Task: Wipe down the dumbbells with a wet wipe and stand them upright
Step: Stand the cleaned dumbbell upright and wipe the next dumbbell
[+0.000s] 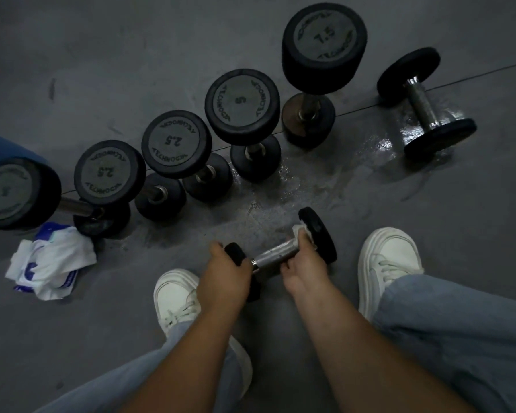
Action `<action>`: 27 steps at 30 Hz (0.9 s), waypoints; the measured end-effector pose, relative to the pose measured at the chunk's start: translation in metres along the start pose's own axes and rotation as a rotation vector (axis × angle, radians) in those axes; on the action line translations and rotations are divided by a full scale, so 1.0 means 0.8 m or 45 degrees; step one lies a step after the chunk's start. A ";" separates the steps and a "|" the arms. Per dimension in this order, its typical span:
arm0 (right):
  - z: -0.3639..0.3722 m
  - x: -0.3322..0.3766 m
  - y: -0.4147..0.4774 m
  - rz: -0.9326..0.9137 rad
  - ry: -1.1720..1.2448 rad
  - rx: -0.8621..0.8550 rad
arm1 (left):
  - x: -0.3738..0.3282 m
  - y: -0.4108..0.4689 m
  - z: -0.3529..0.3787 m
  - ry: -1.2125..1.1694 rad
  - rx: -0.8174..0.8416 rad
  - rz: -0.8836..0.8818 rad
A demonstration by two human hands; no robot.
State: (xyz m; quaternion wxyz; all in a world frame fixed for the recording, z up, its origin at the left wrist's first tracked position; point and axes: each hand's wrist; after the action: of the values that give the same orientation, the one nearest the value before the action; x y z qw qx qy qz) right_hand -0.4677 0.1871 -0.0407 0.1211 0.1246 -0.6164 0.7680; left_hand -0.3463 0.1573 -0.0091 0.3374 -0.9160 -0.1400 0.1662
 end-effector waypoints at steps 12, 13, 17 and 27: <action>-0.014 -0.016 0.018 0.037 -0.070 0.162 | 0.004 0.003 0.007 0.052 -0.014 0.154; -0.008 -0.012 0.019 0.034 -0.080 0.182 | 0.004 0.004 0.007 0.054 -0.017 0.163; 0.016 0.004 0.016 0.067 -0.034 0.122 | 0.005 -0.004 0.009 0.090 -0.002 0.182; -0.014 -0.021 -0.004 -0.121 -0.192 -0.057 | -0.003 0.011 -0.012 0.035 -0.088 0.162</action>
State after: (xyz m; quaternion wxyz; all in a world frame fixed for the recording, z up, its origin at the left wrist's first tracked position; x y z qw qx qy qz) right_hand -0.4516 0.1980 -0.0455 0.1133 0.2085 -0.6341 0.7359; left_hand -0.3433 0.1445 -0.0071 0.2963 -0.9362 -0.0825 0.1699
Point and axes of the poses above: each hand's wrist, its own y-axis towards the middle knuckle, its own z-axis out of the palm, x = y × z, and after that the axes turned 7 degrees about -z, right-handed
